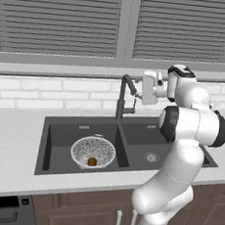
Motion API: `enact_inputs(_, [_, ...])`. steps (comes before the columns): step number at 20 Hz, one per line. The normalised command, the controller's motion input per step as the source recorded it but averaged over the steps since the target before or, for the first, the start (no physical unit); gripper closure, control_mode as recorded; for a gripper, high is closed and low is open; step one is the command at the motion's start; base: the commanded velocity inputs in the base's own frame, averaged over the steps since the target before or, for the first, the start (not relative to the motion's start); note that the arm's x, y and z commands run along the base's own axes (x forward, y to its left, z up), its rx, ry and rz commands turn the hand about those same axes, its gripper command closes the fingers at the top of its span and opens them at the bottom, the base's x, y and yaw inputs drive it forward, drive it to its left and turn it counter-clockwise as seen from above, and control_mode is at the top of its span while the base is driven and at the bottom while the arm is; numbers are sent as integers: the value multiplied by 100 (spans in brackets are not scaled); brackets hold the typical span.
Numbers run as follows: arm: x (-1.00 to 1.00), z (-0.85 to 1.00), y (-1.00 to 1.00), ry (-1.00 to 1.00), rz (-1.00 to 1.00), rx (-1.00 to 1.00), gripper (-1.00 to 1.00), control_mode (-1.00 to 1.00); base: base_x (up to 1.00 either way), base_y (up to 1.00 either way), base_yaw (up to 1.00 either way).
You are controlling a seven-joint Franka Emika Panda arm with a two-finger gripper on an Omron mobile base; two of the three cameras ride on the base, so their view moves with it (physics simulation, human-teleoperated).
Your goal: Put the colander in the sink, put the mango in the colander, and turn on the sink faucet and pour water over the colander.
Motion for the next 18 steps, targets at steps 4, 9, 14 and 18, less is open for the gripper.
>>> enact_inputs(4, [0, 0, 1, 0, 0, 1, -100, -100, 0, 0, 0])
enact_inputs(9, [-1, 13, 10, 0, 0, 0, -100, -100, 0, 0, 0])
enact_inputs(14, [0, 13, 23, 0, -1, 0, -100, -100, 0, 0, 0])
enact_inputs(18, [-3, 0, 35, 0, -1, 0, -100, -100, 0, 0, 0])
